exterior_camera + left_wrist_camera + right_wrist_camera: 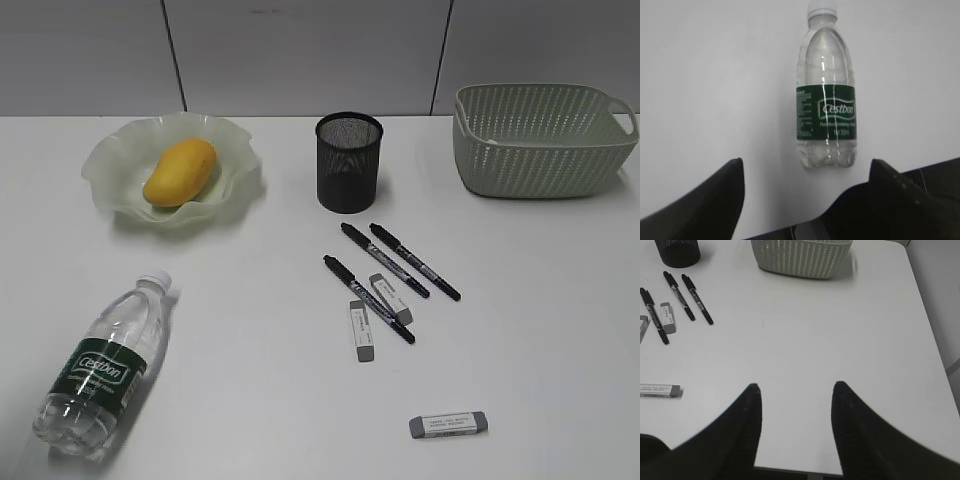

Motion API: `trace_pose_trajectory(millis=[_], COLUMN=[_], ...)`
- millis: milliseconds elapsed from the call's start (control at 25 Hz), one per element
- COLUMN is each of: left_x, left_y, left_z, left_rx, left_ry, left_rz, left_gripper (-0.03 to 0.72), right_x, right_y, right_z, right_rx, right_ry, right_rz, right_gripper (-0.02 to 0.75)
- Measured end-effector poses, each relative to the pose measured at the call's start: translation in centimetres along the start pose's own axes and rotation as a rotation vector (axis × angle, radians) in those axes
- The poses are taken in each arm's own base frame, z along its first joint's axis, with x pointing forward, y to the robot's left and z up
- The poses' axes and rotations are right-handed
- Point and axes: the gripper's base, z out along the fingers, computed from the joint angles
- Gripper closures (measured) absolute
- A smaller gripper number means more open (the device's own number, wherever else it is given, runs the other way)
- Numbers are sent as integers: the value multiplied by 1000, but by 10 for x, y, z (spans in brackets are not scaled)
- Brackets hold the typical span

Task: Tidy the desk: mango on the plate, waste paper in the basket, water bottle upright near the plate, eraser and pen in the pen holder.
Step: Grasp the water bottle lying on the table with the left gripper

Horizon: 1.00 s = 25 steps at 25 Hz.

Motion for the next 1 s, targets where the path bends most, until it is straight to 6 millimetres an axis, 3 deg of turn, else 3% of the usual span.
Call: trace_pose_trajectory(millis=[200, 440, 600, 720, 1000], left_x=[-51, -83, -94, -98, -95], left_y=[-5, -40, -52, -49, -46], left_z=[69, 130, 161, 179, 203], left_rx=[-1, 3, -23, -80, -120], left_ry=[221, 309, 363, 406, 460], left_rz=[3, 111, 147, 140, 147], left_gripper=[106, 89, 59, 53, 83], right_x=[0, 0, 0, 0, 0], right_y=[0, 0, 0, 0, 0], right_z=[0, 0, 0, 0, 0], right_rx=[-2, -2, -2, -2, -2], right_ry=[0, 0, 0, 0, 0], right_rz=[1, 1, 1, 1, 1], right_gripper=[364, 370, 409, 435, 444])
